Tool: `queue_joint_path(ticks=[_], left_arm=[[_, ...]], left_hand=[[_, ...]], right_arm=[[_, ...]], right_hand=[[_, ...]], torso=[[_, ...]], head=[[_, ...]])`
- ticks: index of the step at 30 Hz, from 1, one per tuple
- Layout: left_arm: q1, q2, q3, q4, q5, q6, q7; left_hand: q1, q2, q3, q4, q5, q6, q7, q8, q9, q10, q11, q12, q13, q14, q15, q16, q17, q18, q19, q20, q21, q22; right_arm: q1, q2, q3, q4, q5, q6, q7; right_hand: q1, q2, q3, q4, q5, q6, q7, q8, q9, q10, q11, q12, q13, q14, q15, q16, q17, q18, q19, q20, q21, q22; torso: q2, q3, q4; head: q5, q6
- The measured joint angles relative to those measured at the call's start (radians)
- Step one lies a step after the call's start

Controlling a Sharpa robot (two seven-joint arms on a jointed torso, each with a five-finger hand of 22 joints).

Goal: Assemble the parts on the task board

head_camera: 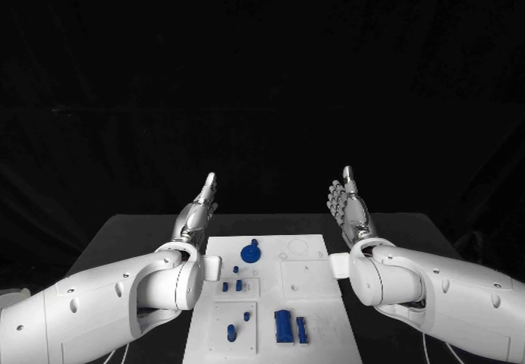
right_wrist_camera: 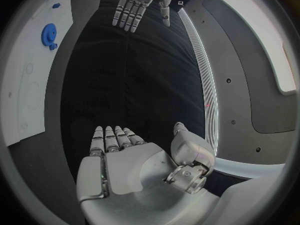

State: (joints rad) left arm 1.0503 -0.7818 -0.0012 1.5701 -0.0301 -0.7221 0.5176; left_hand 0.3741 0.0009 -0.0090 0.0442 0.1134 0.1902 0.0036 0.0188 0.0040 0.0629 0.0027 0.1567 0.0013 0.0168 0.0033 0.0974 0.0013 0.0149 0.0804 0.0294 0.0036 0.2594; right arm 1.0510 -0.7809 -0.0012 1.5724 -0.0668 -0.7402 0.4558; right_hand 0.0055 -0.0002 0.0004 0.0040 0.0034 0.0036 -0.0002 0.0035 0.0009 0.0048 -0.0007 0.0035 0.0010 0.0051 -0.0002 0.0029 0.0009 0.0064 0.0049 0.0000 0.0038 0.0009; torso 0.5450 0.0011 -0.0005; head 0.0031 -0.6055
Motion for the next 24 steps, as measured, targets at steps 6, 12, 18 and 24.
queue_joint_path(ticks=[6, 12, 18, 24], left_arm=[[0.000, 0.000, 0.000, 0.000, 0.017, -0.025, -0.003], [0.000, 0.000, 0.000, -0.001, 0.026, -0.037, -0.005], [0.000, 0.000, 0.000, -0.001, 0.030, -0.042, -0.005], [0.000, 0.000, 0.000, -0.001, 0.031, -0.045, -0.006]], left_hand=[[-0.084, -0.001, 0.005, -0.024, -0.039, -0.043, -0.001, -0.008, -0.002, -0.037, -0.002, -0.035, 0.000, -0.007, 0.000, -0.057, 0.000, 0.000, -0.050, -0.020, 0.000, -0.059], [-0.146, 0.000, 0.009, -0.034, -0.085, -0.072, -0.003, -0.012, -0.003, -0.051, -0.002, -0.061, 0.000, -0.011, -0.003, -0.078, 0.000, 0.000, -0.066, -0.026, 0.000, -0.102], [-0.196, 0.000, 0.007, -0.037, -0.100, -0.098, -0.003, -0.012, -0.003, -0.053, -0.004, -0.117, 0.000, -0.011, -0.003, -0.086, 0.000, 0.000, -0.069, -0.029, 0.000, -0.136], [-0.255, -0.001, 0.010, -0.039, -0.109, -0.175, -0.004, -0.015, -0.003, -0.056, -0.001, -0.149, 0.000, -0.011, -0.003, -0.094, 0.000, 0.000, -0.075, -0.029, 0.000, -0.204]], right_arm=[[-0.001, 0.000, 0.000, -0.001, 0.039, -0.015, 0.027], [-0.001, 0.000, 0.000, -0.001, 0.056, -0.022, 0.040], [-0.001, 0.000, 0.000, -0.001, 0.063, -0.025, 0.046], [-0.001, 0.000, 0.000, -0.001, 0.067, -0.027, 0.049]], right_hand=[[0.000, 0.000, 0.000, 0.000, 0.000, 0.000, 0.000, 0.000, 0.000, 0.000, 0.000, 0.000, 0.000, 0.000, 0.000, 0.000, 0.000, 0.000, 0.000, 0.000, 0.000, 0.000], [0.000, 0.000, 0.000, 0.000, 0.000, 0.000, 0.000, 0.000, 0.000, 0.000, 0.000, 0.000, 0.000, 0.000, 0.000, 0.000, 0.000, 0.000, 0.000, 0.000, 0.000, 0.000], [0.000, 0.000, 0.000, 0.000, 0.000, 0.000, 0.000, 0.000, 0.000, 0.000, 0.000, 0.000, 0.000, 0.000, 0.000, 0.000, 0.001, 0.000, 0.000, 0.000, 0.000, 0.001], [0.000, 0.000, 0.000, 0.000, 0.000, 0.000, 0.000, 0.000, 0.001, 0.000, 0.000, 0.000, 0.001, 0.000, 0.000, 0.000, 0.001, 0.000, 0.000, 0.000, 0.000, 0.001]], torso=[[-0.001, -0.0006, 0.0004], [-0.001, -0.0011, 0.0005], [-0.001, -0.0011, 0.0005], [-0.001, -0.0011, 0.0005]], head=[[-0.003, 0.005], [-0.003, 0.005], [-0.003, 0.006], [-0.003, 0.006]])
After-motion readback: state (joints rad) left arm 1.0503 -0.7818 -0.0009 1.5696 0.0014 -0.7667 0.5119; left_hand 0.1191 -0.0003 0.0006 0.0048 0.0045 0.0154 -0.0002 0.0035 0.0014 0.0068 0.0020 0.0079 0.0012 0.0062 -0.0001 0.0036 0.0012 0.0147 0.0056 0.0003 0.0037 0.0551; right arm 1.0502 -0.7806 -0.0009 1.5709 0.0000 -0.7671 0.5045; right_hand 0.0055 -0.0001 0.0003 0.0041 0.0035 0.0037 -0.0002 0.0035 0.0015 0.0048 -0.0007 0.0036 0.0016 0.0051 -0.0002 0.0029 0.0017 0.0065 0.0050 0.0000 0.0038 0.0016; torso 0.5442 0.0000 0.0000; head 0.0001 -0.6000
